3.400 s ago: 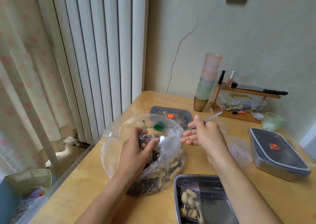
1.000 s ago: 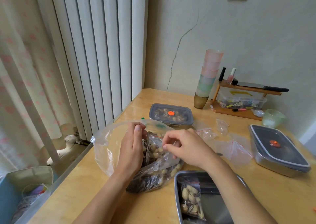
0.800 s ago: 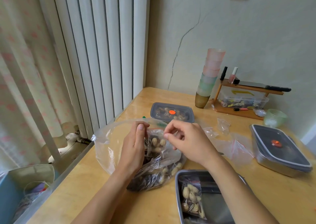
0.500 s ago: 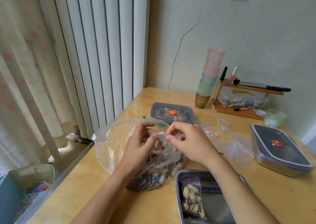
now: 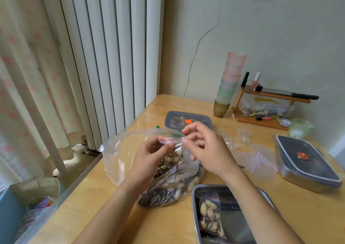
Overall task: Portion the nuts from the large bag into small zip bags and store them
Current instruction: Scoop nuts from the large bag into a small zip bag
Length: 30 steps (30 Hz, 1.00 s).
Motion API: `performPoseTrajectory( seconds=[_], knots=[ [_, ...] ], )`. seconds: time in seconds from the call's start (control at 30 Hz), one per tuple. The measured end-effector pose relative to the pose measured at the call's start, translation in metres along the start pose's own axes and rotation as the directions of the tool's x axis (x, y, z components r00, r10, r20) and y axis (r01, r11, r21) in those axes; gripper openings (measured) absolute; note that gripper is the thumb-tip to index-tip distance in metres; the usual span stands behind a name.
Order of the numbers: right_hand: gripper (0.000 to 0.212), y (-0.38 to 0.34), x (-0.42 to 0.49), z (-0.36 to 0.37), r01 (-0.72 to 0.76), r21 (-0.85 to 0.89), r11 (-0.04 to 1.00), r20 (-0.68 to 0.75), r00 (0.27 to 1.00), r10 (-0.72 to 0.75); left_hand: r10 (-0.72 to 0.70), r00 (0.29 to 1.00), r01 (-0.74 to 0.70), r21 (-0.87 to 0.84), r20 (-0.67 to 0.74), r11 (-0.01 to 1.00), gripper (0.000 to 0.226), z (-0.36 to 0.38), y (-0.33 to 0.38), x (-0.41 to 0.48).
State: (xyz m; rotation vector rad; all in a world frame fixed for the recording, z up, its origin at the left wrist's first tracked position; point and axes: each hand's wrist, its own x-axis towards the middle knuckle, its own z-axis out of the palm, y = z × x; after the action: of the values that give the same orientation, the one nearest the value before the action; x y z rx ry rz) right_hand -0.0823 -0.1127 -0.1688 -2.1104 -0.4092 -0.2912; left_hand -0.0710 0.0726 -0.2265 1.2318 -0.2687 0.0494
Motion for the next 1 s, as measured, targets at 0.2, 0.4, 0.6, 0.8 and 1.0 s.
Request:
performPoseTrajectory(
  seconds=[0.2,0.4,0.6,0.8,1.0],
  knots=[
    [0.009,0.002,-0.001,0.003,-0.138,-0.033,0.99,0.166,0.976,0.141,-0.015,1.0,0.016,-0.045,0.018,0.999,0.011,0.0,0.0,0.0],
    [0.005,0.005,0.001,0.0,-0.176,0.118,0.977,0.144,0.977,0.159,-0.049,0.997,0.051,-0.034,0.052,0.998,0.02,0.0,0.0,-0.001],
    [0.006,0.01,0.004,0.002,-0.197,0.245,0.949,0.124,0.977,0.171,-0.09,0.983,0.085,0.038,0.159,0.996,0.031,0.002,-0.002,-0.004],
    [0.011,0.01,0.003,0.003,-0.23,0.279,0.932,0.174,0.967,0.187,-0.082,0.997,0.082,0.017,0.011,0.996,0.016,0.006,-0.002,-0.004],
    [0.017,0.008,0.002,-0.003,-0.296,0.405,0.865,0.313,0.934,0.173,-0.147,0.985,0.157,-0.117,0.095,0.981,0.016,0.008,0.008,-0.006]
  ],
)
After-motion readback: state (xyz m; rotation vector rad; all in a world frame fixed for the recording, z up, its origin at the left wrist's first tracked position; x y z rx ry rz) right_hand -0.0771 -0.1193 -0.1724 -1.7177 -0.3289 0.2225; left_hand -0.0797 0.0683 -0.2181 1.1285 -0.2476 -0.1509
